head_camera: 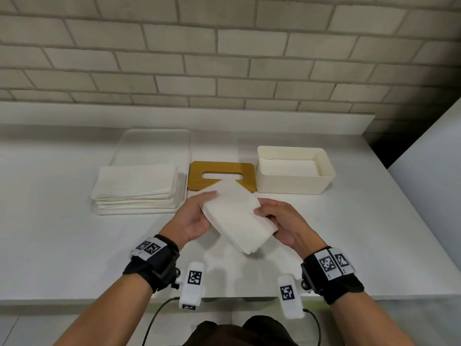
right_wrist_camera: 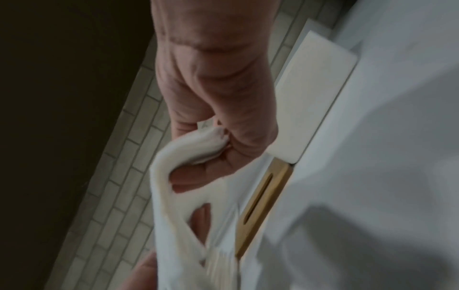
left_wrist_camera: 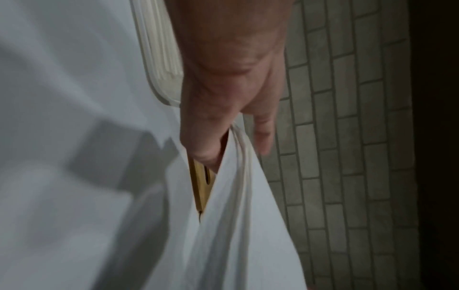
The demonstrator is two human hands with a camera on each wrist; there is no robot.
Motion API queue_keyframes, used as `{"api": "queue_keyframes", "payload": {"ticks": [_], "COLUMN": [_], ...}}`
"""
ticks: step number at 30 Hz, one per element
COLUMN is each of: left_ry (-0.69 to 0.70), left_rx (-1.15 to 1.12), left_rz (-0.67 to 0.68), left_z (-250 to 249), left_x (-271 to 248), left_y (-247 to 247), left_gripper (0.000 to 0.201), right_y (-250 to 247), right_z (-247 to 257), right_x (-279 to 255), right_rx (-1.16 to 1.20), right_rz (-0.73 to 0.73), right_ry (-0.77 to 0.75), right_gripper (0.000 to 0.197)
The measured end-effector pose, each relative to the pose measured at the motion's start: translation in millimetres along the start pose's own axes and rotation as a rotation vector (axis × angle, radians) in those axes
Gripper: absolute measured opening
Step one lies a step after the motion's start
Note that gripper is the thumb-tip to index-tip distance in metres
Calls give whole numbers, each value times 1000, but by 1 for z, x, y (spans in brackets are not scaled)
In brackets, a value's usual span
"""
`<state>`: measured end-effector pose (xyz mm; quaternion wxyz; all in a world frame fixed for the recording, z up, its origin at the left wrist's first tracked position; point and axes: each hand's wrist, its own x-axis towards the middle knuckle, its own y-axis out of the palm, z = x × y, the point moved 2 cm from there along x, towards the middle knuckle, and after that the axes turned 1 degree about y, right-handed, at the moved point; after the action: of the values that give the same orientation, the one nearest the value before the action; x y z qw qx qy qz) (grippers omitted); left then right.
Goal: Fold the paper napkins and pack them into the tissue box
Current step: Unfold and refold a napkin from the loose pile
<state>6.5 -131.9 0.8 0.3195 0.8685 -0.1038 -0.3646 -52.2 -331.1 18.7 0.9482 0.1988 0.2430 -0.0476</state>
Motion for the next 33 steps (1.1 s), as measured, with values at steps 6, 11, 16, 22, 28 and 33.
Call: {"api": "queue_keyframes", "payload": {"ticks": [6,11,16,22,28,33], "left_ry": [161,194,204,362,548,522], "left_rx": [-108,-130,55,595,674,709], "left_rz": [-141,-112,-7,-139,-219,-222], "left_z": [4,18,3,3,19,28], "left_x": [15,17,19,15,18,22], "left_y": [0,1,-30,-37,-42,-44], "left_gripper": [41,27,41,32,22,28], "right_y": [-5,0,-33,-42,-40,-51], "right_z": [-14,-30,-24,-10,-32,-47], "right_x": [-8,2,11,11,21,34], "right_rx": [506,299,-4,-521,-503,-461], "right_rz": [52,10,-101,-153,-125,-100], "right_ry": [42,14,-43,-239,-436,-366], "right_gripper": [56,37,39,10,16,25]}}
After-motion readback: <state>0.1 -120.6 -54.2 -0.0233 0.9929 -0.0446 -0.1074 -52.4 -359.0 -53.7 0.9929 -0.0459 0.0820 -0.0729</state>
